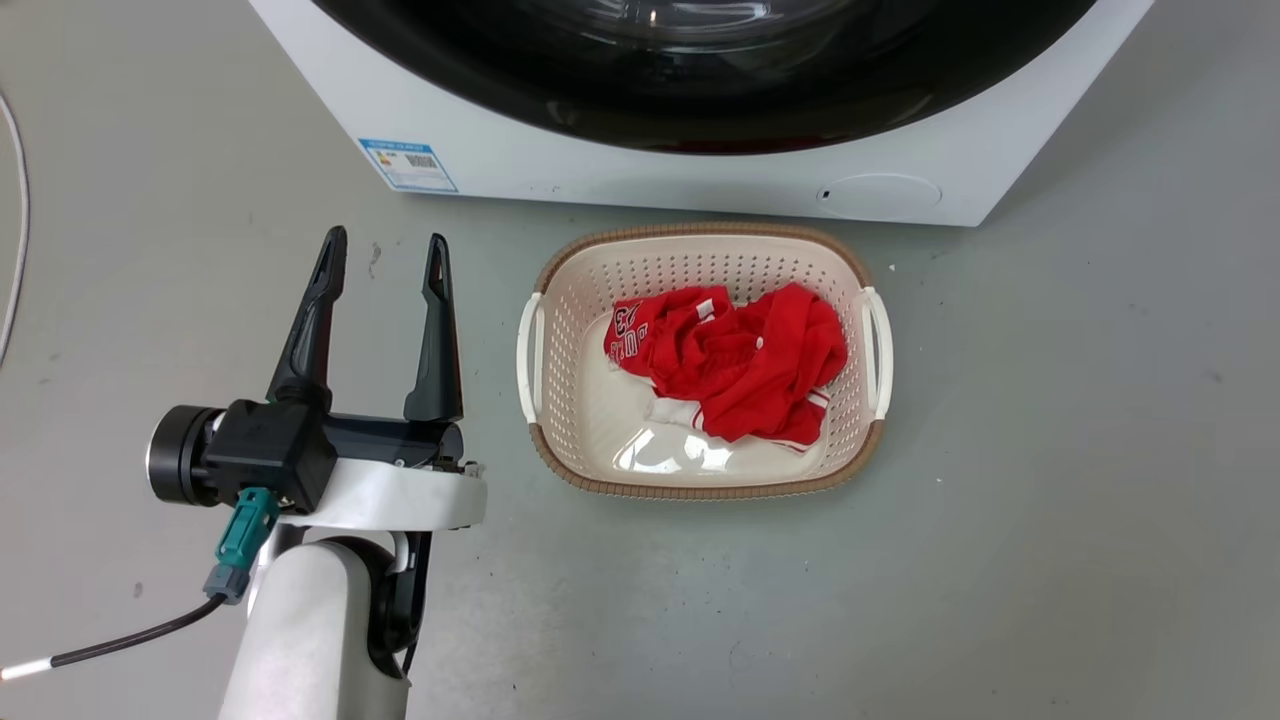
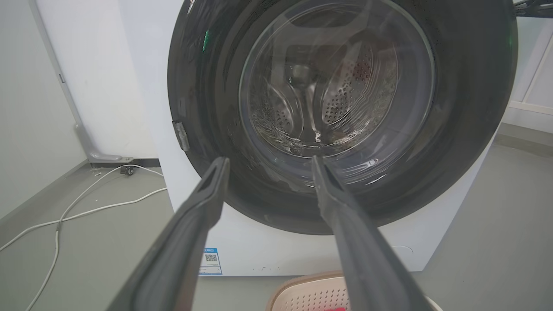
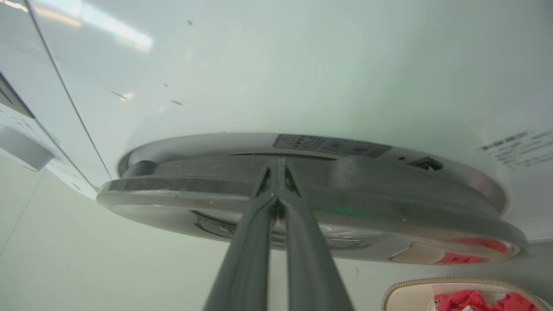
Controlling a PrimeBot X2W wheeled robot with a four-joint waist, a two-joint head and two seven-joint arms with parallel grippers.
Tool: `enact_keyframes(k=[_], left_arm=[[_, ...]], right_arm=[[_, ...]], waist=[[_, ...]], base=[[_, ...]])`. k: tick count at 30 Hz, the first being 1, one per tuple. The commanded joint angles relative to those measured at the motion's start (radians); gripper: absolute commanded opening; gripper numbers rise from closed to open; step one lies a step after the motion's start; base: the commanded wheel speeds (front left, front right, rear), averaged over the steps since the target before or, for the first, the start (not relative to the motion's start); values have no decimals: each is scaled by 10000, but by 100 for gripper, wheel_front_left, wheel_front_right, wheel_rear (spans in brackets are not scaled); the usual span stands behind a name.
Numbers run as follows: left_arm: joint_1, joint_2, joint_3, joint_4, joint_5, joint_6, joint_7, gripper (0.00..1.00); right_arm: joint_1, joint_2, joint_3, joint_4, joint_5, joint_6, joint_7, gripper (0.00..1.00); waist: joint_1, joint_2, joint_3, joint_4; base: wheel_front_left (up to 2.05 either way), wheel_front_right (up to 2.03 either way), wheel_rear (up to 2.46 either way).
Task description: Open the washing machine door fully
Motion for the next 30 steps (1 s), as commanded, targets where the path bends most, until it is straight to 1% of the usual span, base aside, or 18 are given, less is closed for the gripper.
enact_keyframes(k=[1, 6, 13, 22, 27, 30], left_arm=[[-116, -8, -20, -22, -53, 35, -23, 100], [-221, -7, -102, -47, -55, 39, -23, 100], [-247, -8, -216, 3, -109, 42, -23, 100], [-309, -10, -355, 61, -151, 110, -23, 100], [-214, -9, -303, 145, -102, 100, -23, 100], [-109, -7, -287, 222, -54, 77, -23, 100]], right_arm=[[-166, 0, 10, 120, -38, 0, 9, 0], [-549, -26, 78, 656, -317, -1, -62, 0], [-948, 131, 56, 1343, -419, 0, 430, 0], [-932, 130, -46, 1513, -217, 0, 1507, 0], [-663, 161, -19, 1330, -41, 0, 2411, 0], [-274, 227, 47, 1065, 113, 0, 3131, 0]], waist=[[-2, 0, 88, 51], [-2, 0, 294, 126], [-2, 0, 444, 232], [-2, 0, 377, 232], [-2, 0, 180, 108], [-2, 0, -60, 60]], base=[[0, 0, 0], [0, 0, 0], [0, 0, 0], [0, 0, 0], [0, 0, 0], [0, 0, 0]])
